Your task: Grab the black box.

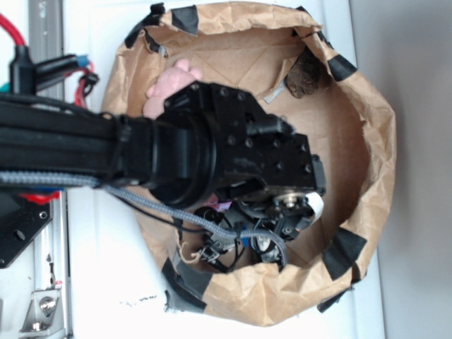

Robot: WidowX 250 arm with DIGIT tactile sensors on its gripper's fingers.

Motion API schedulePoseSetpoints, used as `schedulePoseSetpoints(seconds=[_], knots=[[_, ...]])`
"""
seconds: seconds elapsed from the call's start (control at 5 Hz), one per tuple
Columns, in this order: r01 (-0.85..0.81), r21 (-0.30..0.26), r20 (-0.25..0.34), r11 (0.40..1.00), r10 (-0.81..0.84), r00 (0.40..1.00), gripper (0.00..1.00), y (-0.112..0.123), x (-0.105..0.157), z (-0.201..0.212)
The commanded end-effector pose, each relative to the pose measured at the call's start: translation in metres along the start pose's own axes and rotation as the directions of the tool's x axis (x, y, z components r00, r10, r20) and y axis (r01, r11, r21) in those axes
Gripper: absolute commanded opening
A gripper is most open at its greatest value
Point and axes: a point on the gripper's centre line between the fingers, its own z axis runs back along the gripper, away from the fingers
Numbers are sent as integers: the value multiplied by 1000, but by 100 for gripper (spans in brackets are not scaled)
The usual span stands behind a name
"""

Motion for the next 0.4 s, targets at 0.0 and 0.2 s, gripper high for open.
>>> schedulePoseSetpoints(seconds=[0.0,0.2], knots=[[62,-11,74,998,-61,995,0,-7,18,14],[73,-6,90,997,-72,993,0,-6,18,20]])
